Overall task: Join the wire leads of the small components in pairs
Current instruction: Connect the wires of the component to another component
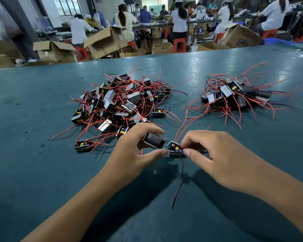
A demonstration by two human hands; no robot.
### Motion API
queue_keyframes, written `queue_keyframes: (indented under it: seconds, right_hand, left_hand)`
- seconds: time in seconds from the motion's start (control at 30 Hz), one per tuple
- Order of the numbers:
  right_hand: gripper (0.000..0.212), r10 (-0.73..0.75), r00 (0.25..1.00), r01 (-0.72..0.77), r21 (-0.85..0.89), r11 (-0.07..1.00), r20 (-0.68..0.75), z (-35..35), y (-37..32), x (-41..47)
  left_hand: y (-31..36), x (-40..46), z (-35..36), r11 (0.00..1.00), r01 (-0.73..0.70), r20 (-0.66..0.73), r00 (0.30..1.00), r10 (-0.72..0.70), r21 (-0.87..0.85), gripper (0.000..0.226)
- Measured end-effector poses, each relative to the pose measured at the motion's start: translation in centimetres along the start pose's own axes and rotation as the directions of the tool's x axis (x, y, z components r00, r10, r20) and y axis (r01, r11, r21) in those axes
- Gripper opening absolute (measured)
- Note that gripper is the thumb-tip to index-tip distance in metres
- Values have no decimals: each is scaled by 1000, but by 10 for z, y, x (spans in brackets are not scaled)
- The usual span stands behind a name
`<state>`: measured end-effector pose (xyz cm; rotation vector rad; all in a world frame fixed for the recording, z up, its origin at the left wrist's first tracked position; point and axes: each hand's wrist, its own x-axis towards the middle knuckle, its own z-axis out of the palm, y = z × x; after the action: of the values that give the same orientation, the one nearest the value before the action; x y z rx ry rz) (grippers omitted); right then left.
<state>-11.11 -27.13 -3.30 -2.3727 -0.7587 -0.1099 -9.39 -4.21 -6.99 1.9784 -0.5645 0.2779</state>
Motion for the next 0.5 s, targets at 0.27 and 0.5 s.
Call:
queue_keyframes:
  seconds: [0.27, 0.5]
  right_hand:
    - [24, 92, 995, -79, 310, 947, -27, 8, 8, 7]
    - [19, 102, 995, -86, 432, 898, -15, 18, 11, 9]
  left_hand:
    - [-1, -1, 3, 921, 221, 158, 971, -178, -321, 54]
    - [6, -3, 9, 901, 238, 217, 962, -166, -364, 51]
